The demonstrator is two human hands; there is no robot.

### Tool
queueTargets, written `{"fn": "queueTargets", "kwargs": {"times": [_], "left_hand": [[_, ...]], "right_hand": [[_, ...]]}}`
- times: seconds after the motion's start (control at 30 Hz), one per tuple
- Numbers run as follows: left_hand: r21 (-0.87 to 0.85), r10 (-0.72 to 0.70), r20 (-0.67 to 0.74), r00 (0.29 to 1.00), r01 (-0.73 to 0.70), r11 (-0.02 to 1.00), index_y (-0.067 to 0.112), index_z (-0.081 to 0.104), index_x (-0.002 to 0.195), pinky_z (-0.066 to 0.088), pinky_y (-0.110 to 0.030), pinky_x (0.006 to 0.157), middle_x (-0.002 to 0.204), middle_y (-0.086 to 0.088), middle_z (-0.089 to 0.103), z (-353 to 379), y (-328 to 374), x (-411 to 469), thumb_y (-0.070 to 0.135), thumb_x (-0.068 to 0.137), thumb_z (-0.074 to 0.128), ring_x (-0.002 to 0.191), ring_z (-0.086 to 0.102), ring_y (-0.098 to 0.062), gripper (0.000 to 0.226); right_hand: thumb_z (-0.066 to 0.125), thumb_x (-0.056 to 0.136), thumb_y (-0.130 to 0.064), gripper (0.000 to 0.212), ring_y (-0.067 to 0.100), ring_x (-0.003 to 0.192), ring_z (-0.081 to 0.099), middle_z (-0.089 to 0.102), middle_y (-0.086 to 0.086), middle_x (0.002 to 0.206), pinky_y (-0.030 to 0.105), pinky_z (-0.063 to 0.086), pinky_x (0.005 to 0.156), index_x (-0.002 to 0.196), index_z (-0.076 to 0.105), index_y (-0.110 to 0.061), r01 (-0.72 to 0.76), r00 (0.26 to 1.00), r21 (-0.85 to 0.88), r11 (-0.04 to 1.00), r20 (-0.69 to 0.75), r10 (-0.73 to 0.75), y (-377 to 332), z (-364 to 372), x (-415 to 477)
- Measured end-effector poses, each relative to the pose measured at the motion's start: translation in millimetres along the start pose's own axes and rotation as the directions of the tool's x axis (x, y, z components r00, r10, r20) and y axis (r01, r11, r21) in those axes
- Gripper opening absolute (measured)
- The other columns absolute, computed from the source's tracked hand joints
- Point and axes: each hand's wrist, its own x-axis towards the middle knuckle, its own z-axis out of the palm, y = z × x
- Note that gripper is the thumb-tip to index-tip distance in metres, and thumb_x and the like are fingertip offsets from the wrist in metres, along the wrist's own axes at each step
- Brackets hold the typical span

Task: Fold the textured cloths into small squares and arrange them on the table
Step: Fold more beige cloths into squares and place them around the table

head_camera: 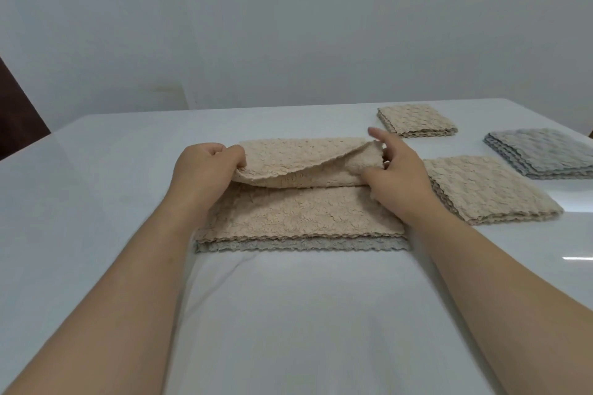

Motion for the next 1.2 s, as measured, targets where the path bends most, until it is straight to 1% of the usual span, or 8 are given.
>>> {"fn": "queueTargets", "kwargs": {"times": [0.13, 0.27, 0.47, 0.6, 0.67, 0.77, 0.97, 1.2], "left_hand": [[0.121, 0.001, 0.063, 0.998, -0.009, 0.993, 0.006, 0.057, 0.062, 0.033, -0.027, 0.055, 0.057, -0.004, 0.049, 2, 4, -7, 0.009, 0.069, 0.066, 0.058, 0.042, -0.018, 0.012], [0.175, -0.006, 0.067, 0.998, -0.006, 0.984, 0.013, 0.058, 0.067, 0.051, -0.036, 0.067, 0.086, -0.007, 0.073, 3, 3, -8, 0.001, 0.067, 0.065, 0.069, 0.063, -0.018, 0.014], [0.510, -0.105, 0.036, 0.994, 0.072, 0.857, 0.022, 0.053, 0.113, 0.041, -0.037, 0.086, 0.120, -0.003, 0.046, -2, 5, -6, 0.024, 0.082, 0.066, 0.120, 0.044, -0.029, 0.033], [0.568, -0.262, 0.063, 0.963, 0.181, 0.803, 0.014, 0.041, 0.130, 0.045, -0.035, 0.076, 0.132, -0.011, 0.038, -4, 10, -12, 0.028, 0.089, 0.062, 0.096, 0.052, -0.027, 0.048], [0.599, -0.278, 0.071, 0.958, 0.182, 0.780, 0.014, 0.039, 0.133, 0.047, -0.038, 0.079, 0.132, -0.011, 0.041, -7, 10, -13, 0.032, 0.087, 0.062, 0.102, 0.052, -0.028, 0.054], [0.591, -0.265, 0.081, 0.961, 0.167, 0.789, 0.015, 0.041, 0.128, 0.048, -0.037, 0.074, 0.122, -0.010, 0.053, -11, 12, -14, 0.030, 0.082, 0.064, 0.101, 0.056, -0.027, 0.053], [0.526, -0.268, 0.113, 0.957, 0.171, 0.833, 0.011, 0.045, 0.125, 0.060, -0.042, 0.070, 0.105, -0.014, 0.065, -19, 9, -14, 0.011, 0.086, 0.064, 0.085, 0.065, -0.029, 0.043], [0.410, -0.287, 0.145, 0.947, 0.206, 0.888, 0.014, 0.053, 0.086, 0.063, -0.044, 0.068, 0.095, -0.020, 0.064, -25, 17, -22, -0.011, 0.086, 0.062, 0.073, 0.065, -0.031, 0.027]], "right_hand": [[0.062, 0.082, -0.015, 0.044, 0.018, 0.052, 0.056, 0.065, -0.002, 0.078, 0.027, 0.046, 0.050, 0.119, 0.055, -0.036, -0.004, 1.000, -0.045, 0.999, -0.004, 0.004, -7, -1, -7], [0.060, 0.079, -0.008, 0.017, 0.020, 0.067, 0.057, 0.063, -0.001, 0.070, 0.030, 0.042, 0.058, 0.085, 0.061, -0.024, 0.017, 1.000, -0.194, 0.981, 0.023, -0.013, -8, 0, -7], [0.053, 0.074, 0.004, 0.028, 0.026, 0.084, 0.056, 0.063, 0.006, 0.093, 0.036, 0.047, 0.070, 0.090, 0.059, -0.018, 0.129, 0.980, -0.448, 0.885, 0.197, -0.044, -20, -6, -12], [0.061, 0.076, -0.023, 0.017, 0.023, 0.096, 0.054, 0.055, -0.005, 0.103, 0.035, 0.042, 0.081, 0.090, 0.055, -0.032, 0.237, 0.956, -0.632, 0.738, 0.286, -0.062, -26, -8, -18], [0.061, 0.077, -0.036, 0.015, 0.021, 0.101, 0.050, 0.054, -0.008, 0.105, 0.036, 0.035, 0.086, 0.090, 0.055, -0.035, 0.293, 0.949, -0.691, 0.661, 0.297, -0.110, -28, -8, -20], [0.062, 0.076, -0.038, 0.020, 0.018, 0.112, 0.044, 0.051, -0.008, 0.108, 0.039, 0.031, 0.097, 0.095, 0.055, -0.035, 0.369, 0.924, -0.669, 0.645, 0.340, -0.176, -29, -9, -24], [0.058, 0.081, -0.016, 0.022, 0.019, 0.095, 0.046, 0.048, -0.006, 0.098, 0.037, 0.044, 0.082, 0.097, 0.051, -0.030, 0.450, 0.862, -0.507, 0.735, 0.462, -0.208, -31, -6, -30], [0.055, 0.079, -0.013, 0.013, 0.019, 0.083, 0.052, 0.053, -0.011, 0.081, 0.037, 0.049, 0.073, 0.078, 0.054, -0.026, 0.477, 0.851, -0.525, 0.705, 0.477, -0.220, -32, -10, -30]]}}
